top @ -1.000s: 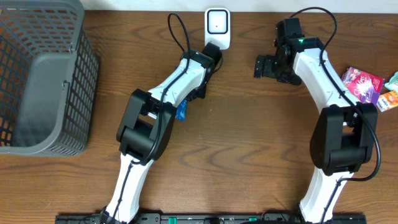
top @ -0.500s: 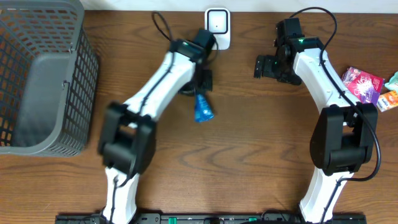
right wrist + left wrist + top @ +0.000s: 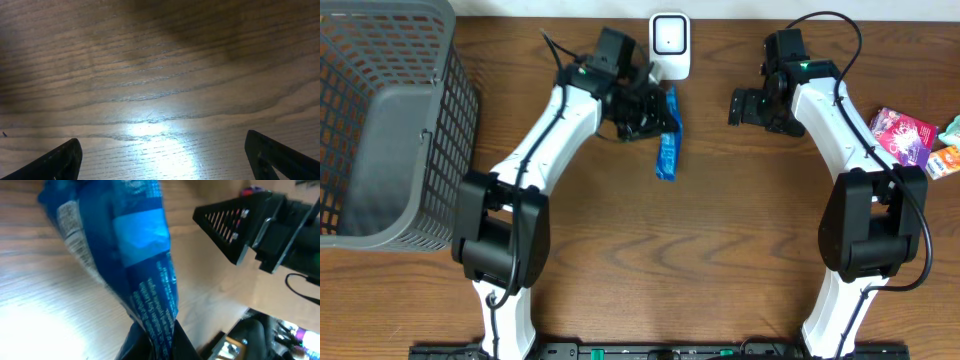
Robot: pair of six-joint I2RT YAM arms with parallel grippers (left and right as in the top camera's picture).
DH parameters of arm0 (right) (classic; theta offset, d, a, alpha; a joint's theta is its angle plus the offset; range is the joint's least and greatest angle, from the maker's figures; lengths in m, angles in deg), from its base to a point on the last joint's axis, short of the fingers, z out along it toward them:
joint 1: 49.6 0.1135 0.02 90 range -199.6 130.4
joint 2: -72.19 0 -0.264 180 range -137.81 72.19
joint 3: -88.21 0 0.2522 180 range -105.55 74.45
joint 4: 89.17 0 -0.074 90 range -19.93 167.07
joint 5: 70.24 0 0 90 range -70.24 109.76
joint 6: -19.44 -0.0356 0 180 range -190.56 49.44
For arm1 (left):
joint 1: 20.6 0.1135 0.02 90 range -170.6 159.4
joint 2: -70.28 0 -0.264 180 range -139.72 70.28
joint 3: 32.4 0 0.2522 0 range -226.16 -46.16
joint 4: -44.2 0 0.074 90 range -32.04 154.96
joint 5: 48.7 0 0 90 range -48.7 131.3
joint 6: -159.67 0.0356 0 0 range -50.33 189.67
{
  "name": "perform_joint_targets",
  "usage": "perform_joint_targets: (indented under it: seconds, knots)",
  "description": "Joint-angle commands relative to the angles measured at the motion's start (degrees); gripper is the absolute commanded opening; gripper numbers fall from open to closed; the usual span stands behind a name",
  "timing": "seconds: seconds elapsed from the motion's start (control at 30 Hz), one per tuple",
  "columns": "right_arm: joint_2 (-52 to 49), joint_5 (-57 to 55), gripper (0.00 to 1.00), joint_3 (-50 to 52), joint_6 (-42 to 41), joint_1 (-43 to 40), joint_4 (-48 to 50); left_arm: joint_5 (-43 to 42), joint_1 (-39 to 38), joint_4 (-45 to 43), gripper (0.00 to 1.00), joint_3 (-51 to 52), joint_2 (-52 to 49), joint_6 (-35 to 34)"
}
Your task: Scan the item barcode
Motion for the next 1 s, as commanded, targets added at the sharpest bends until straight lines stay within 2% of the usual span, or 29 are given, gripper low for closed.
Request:
perform_joint_targets:
  seconds: [0.0, 0.17, 0.43, 0.47, 0.5, 0.53, 0.6, 0.73, 0.87, 0.97]
  knots:
    - [0.81, -0.79, 0.99, 0.31, -0.79, 0.28, -0.02, -7.54, 0.09, -4.96, 0.08, 4.92, -1.62, -4.63]
    - [0.81, -0.79, 0.99, 0.31, -0.79, 0.26, -0.02, -5.16, 0.59, -13.33, 0.07, 9.53, -4.48, -7.17]
    - [0.81, -0.76, 0.99, 0.31, -0.79, 0.28, -0.02, -4.72, 1.33, -14.58, 0.09, 10.36, -10.95, -7.13]
    - [0.81, -0.79, 0.99, 0.31, -0.79, 0.28, -0.02, -4.46, 1.51, -14.4, 0.23, 10.36, -11.28, -7.1]
    - [0.81, -0.79, 0.99, 0.31, -0.79, 0.28, -0.02, -3.43, 1.81, -14.23, 0.32, 10.36, -11.58, -7.08]
    - [0.81, -0.79, 0.99, 0.31, -0.79, 0.28, -0.02, -1.46, 2.14, -13.38, 0.47, 10.36, -11.58, -6.91]
    - [0.81, -0.79, 0.99, 0.31, -0.79, 0.52, -0.02, -0.07, 2.97, -11.96, 0.59, 10.36, -11.23, -6.8]
    - [0.81, -0.76, 0.99, 0.31, -0.79, 0.66, -0.02, -0.07, 5.88, -8.57, 0.66, 10.03, -9.16, -6.36]
    - [0.81, -0.79, 0.99, 0.31, -0.79, 0.61, -0.02, 0.02, 9.27, -3.37, 0.66, 8.44, -4.72, -2.21]
    - [0.81, -0.76, 0.99, 0.31, -0.79, 0.61, -0.02, 3.65, 11.41, -0.28, 0.66, 8.44, 1.44, -0.83]
